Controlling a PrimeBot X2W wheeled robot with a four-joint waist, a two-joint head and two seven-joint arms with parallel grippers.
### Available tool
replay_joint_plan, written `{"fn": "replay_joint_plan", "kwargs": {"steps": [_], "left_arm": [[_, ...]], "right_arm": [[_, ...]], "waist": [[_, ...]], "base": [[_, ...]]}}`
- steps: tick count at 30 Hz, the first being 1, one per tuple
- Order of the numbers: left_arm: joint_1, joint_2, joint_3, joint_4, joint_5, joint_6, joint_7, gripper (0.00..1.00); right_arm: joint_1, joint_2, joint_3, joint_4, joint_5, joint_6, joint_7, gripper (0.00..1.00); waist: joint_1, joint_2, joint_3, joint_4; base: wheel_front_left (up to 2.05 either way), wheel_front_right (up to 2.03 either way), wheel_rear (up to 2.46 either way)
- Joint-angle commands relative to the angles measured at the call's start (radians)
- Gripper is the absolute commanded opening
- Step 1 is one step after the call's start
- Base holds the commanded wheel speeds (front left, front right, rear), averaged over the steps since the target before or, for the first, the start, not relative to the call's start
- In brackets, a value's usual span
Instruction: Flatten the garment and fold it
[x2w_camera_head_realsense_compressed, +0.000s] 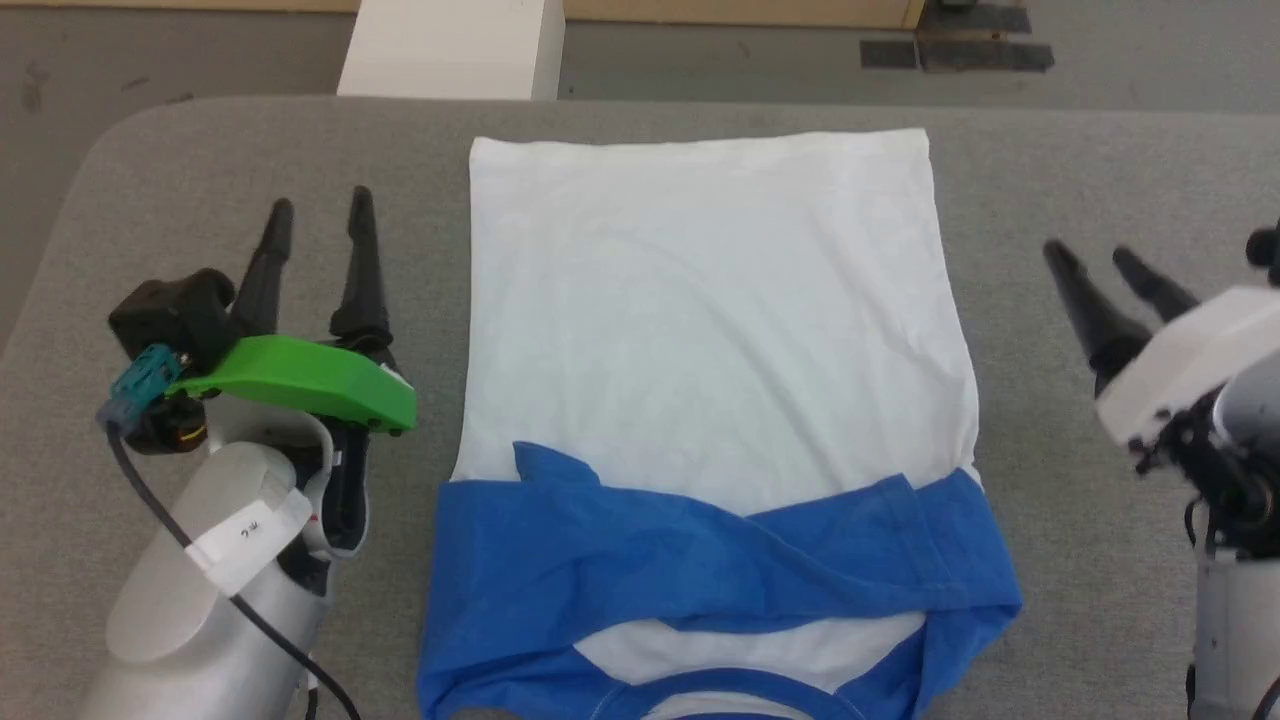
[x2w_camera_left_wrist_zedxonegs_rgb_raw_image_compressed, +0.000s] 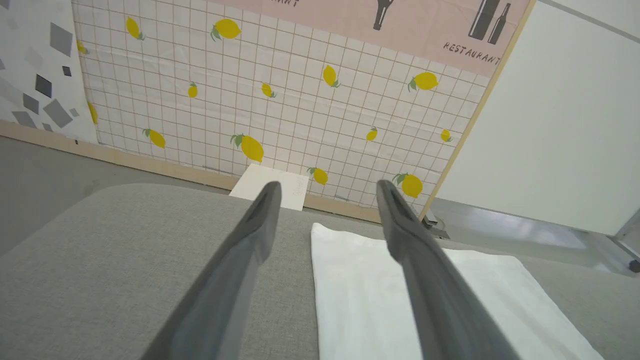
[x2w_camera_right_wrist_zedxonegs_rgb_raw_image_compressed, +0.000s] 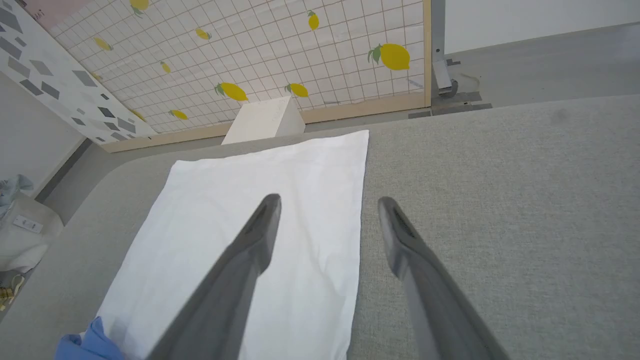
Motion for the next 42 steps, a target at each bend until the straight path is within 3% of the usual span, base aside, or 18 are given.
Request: {"fn": "replay_joint_plan", "kwargs": {"steps": [1, 7, 11, 13, 21, 28, 40, 41, 42], "left_arm": [[0.026, 0.005, 0.024, -0.035, 0.036, 0.014, -0.007, 1.00], [0.072, -0.042, 0.121, -0.192, 0.154, 0.029, -0.009, 1.00], [0.079, -0.086, 0.160, -0.253, 0.208, 0.012, -0.009, 1.00], [0.070, -0.130, 0.182, -0.283, 0.248, -0.016, -0.009, 1.00], [0.054, -0.210, 0.206, -0.300, 0.312, -0.070, -0.009, 1.00], [0.050, -0.256, 0.249, -0.298, 0.355, -0.112, -0.009, 1.00], [0.060, -0.293, 0.298, -0.291, 0.400, -0.158, -0.009, 1.00], [0.061, -0.294, 0.301, -0.290, 0.402, -0.160, -0.009, 1.00], [0.062, -0.296, 0.305, -0.288, 0.403, -0.163, -0.009, 1.00]], "right_arm": [[-0.054, -0.002, 0.000, 0.010, -0.012, -0.001, -0.002, 1.00], [-0.278, -0.038, -0.012, 0.085, -0.122, -0.001, 0.017, 1.00], [-0.448, -0.085, 0.013, 0.175, -0.211, -0.001, 0.055, 1.00], [-0.607, -0.140, 0.036, 0.291, -0.270, -0.001, 0.129, 1.00], [-0.830, -0.178, 0.111, 0.466, -0.340, -0.001, 0.340, 1.00], [-0.896, -0.191, 0.162, 0.535, -0.367, -0.001, 0.516, 1.00], [-0.826, -0.228, 0.229, 0.502, -0.335, -0.001, 0.667, 1.00], [-0.822, -0.227, 0.226, 0.496, -0.328, -0.001, 0.676, 0.48], [-0.818, -0.225, 0.221, 0.486, -0.322, -0.001, 0.684, 0.27]], "waist": [[0.0001, 0.0000, 0.059, 0.003], [0.0001, 0.0000, 0.185, 0.025], [0.0001, 0.0000, 0.273, 0.054], [0.0001, 0.0000, 0.346, 0.088], [0.0001, 0.0000, 0.438, 0.140], [0.0001, 0.0000, 0.473, 0.160], [0.0001, 0.0000, 0.486, 0.160], [0.0001, 0.0000, 0.487, 0.159], [0.0001, 0.0000, 0.488, 0.157]], "base": [[0.00, 0.00, 0.00], [0.00, 0.00, 0.00], [0.00, 0.00, 0.00], [0.00, 0.00, 0.00], [0.00, 0.00, 0.00], [0.00, 0.00, 0.00], [0.00, 0.00, 0.00], [0.00, 0.00, 0.00], [0.00, 0.00, 0.00]]}}
